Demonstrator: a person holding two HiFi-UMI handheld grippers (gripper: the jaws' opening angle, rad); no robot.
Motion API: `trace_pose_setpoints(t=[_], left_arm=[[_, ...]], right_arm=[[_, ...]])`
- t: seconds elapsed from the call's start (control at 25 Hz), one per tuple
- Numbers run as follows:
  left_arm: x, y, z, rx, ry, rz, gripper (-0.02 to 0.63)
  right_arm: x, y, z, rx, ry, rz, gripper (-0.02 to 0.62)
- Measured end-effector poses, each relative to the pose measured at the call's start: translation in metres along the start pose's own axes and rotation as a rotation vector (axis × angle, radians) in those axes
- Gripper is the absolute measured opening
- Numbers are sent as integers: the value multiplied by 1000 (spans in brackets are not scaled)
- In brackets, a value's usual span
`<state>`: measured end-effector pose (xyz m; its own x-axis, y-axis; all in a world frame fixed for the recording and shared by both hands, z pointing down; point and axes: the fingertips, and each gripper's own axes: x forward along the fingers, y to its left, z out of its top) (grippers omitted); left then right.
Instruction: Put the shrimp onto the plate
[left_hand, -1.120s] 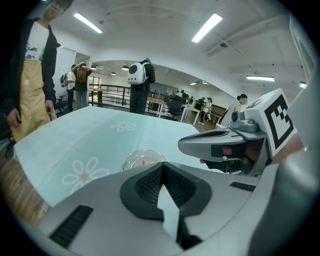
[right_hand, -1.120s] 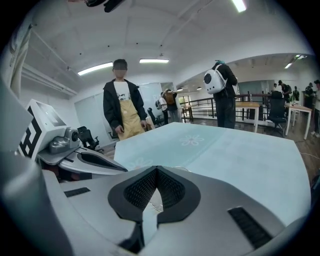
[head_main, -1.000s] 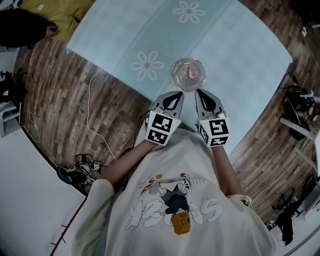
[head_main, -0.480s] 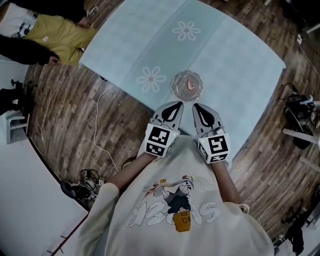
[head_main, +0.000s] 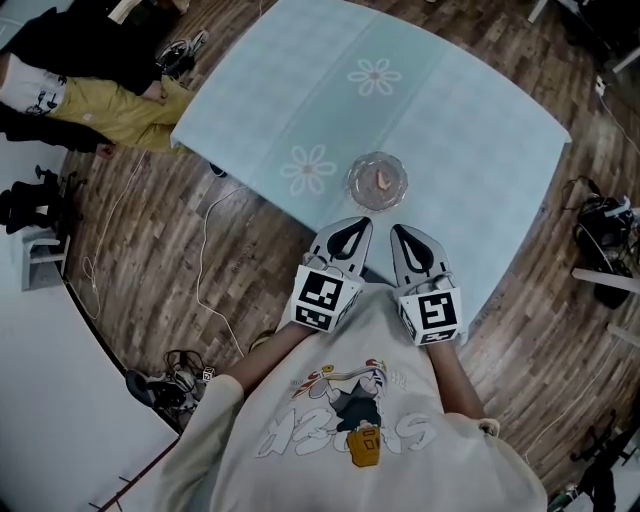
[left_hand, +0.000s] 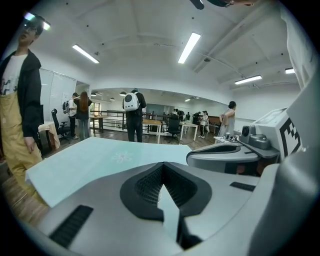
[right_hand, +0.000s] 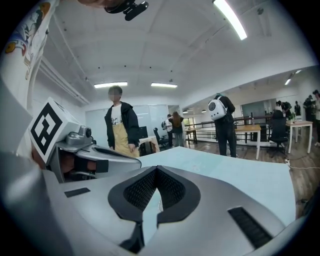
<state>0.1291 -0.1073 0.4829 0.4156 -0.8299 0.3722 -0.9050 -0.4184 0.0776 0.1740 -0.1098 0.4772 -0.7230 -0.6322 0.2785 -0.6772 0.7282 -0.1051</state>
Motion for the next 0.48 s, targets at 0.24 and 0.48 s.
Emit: trace_pose_setpoints(t=[0.24,0.48], left_arm=[[-8,-5,-2,14,-1,23,8],[-10,-3,-3,19,12,40,8]], right_arm=[[-5,1,0,18,-13,10,23],[1,3,-1,35,-11,38,23]])
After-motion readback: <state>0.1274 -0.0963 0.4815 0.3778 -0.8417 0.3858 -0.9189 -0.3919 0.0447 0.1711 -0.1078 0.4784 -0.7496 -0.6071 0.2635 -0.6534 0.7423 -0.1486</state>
